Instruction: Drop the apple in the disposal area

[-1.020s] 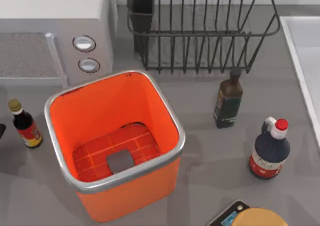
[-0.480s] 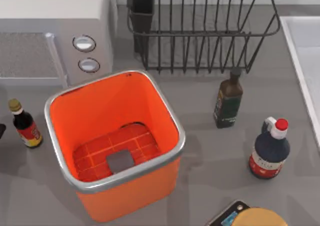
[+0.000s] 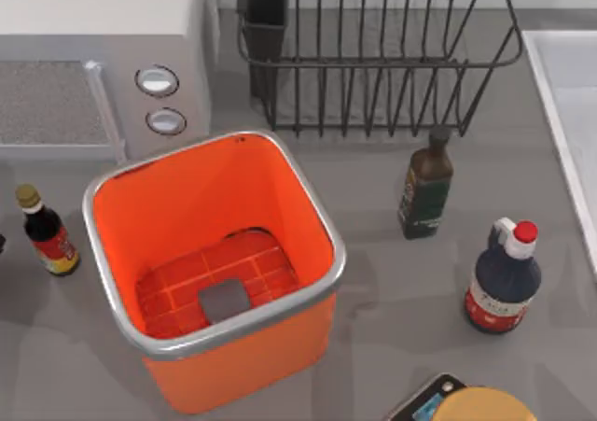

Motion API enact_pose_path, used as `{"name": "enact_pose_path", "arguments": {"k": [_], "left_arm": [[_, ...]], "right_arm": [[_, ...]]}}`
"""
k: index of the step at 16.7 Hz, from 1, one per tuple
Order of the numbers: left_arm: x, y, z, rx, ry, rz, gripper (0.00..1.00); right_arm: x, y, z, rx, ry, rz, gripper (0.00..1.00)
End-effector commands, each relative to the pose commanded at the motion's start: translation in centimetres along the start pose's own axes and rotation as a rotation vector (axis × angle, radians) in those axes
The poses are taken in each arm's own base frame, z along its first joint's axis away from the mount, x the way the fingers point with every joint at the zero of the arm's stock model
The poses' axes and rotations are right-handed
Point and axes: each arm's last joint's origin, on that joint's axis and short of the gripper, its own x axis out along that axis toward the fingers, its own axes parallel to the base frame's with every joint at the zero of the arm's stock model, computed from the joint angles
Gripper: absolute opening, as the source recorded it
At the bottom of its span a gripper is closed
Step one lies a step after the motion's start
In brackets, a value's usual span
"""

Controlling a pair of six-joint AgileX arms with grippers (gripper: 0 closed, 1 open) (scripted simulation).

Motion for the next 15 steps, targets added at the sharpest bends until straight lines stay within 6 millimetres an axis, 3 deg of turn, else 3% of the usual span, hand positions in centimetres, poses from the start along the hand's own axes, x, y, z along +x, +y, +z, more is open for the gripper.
{"name": "enact_pose_path", "arguments": {"k": [9, 12, 15], "left_arm": [[-1.0, -0.3, -0.7, -0.007, 0.010, -0.039, 0.00], [-2.4, -0.8, -1.6, -0.023, 0.060, -0.114, 0.00], [-5.1, -1.1, -1.8, -0.034, 0.099, -0.173, 0.00]], "right_arm": [[0.0, 0.0, 0.0, 0.000, 0.000, 0.000, 1.00], [0.0, 0.0, 0.0, 0.000, 0.000, 0.000, 1.00], [0.0, 0.0, 0.0, 0.000, 0.000, 0.000, 1.00]]}}
